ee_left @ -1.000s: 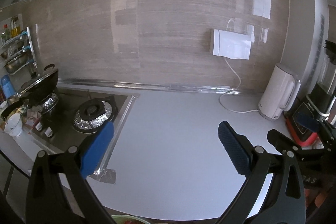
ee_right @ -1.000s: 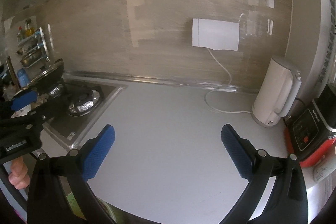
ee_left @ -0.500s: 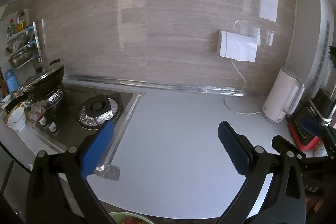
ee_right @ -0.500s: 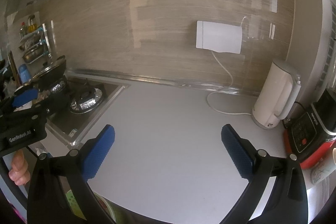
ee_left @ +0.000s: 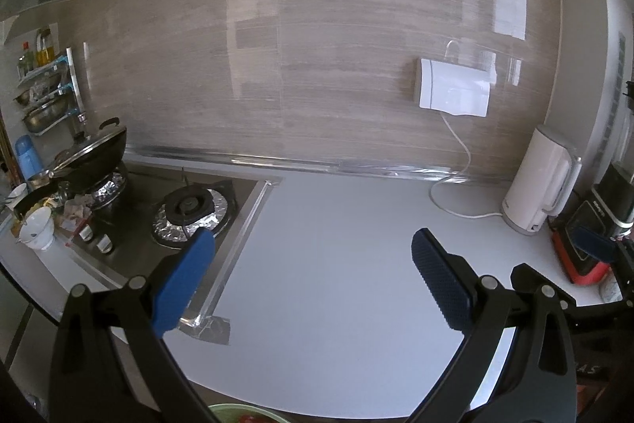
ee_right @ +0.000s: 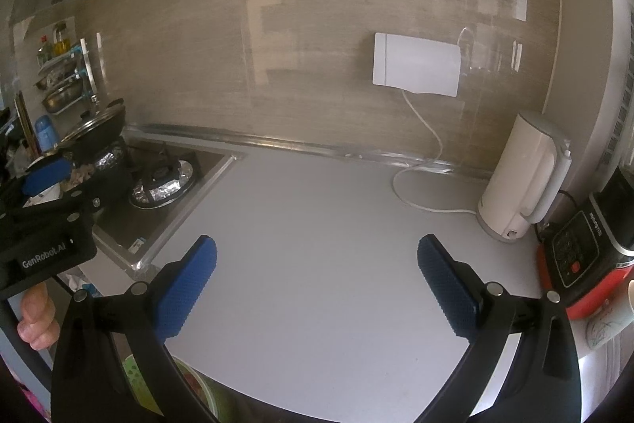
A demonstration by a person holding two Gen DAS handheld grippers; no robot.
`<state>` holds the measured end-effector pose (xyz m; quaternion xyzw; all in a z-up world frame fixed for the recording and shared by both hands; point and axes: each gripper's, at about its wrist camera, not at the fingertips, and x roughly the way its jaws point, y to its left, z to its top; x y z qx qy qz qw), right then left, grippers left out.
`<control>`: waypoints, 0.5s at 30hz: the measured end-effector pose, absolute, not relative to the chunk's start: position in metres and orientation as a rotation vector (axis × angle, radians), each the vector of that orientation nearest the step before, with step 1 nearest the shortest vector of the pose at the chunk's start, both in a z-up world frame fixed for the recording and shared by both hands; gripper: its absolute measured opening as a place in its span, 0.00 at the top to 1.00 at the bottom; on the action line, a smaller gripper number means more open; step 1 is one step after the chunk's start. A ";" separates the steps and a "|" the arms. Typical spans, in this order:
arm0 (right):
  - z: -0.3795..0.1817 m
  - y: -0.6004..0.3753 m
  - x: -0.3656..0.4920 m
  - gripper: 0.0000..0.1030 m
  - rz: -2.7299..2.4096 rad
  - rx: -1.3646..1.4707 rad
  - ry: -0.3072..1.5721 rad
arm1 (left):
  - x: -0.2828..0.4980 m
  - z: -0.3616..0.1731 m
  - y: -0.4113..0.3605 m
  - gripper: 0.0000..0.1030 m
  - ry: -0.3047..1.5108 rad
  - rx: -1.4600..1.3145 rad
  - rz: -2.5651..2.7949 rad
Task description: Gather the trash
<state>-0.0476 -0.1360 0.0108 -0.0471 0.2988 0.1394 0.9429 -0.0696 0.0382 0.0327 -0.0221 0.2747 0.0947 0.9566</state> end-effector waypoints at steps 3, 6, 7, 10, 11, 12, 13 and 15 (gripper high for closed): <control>0.010 -0.135 -0.048 0.02 0.284 -0.101 0.611 | -0.069 0.031 0.036 0.08 0.559 -0.027 0.202; 0.010 -0.134 -0.048 0.02 0.285 -0.103 0.614 | -0.068 0.030 0.035 0.07 0.564 -0.025 0.202; 0.009 -0.134 -0.048 0.02 0.283 -0.104 0.615 | -0.067 0.031 0.034 0.08 0.566 -0.024 0.199; 0.008 -0.134 -0.049 0.02 0.283 -0.106 0.615 | -0.067 0.031 0.034 0.08 0.572 -0.024 0.186; 0.008 -0.133 -0.049 0.02 0.283 -0.107 0.616 | -0.066 0.031 0.034 0.08 0.576 -0.024 0.185; 0.008 -0.133 -0.049 0.02 0.283 -0.108 0.617 | -0.065 0.030 0.034 0.08 0.580 -0.023 0.182; 0.008 -0.133 -0.050 0.02 0.283 -0.108 0.616 | -0.065 0.030 0.034 0.08 0.584 -0.025 0.179; 0.008 -0.132 -0.051 0.02 0.283 -0.110 0.617 | -0.064 0.029 0.035 0.08 0.589 -0.032 0.175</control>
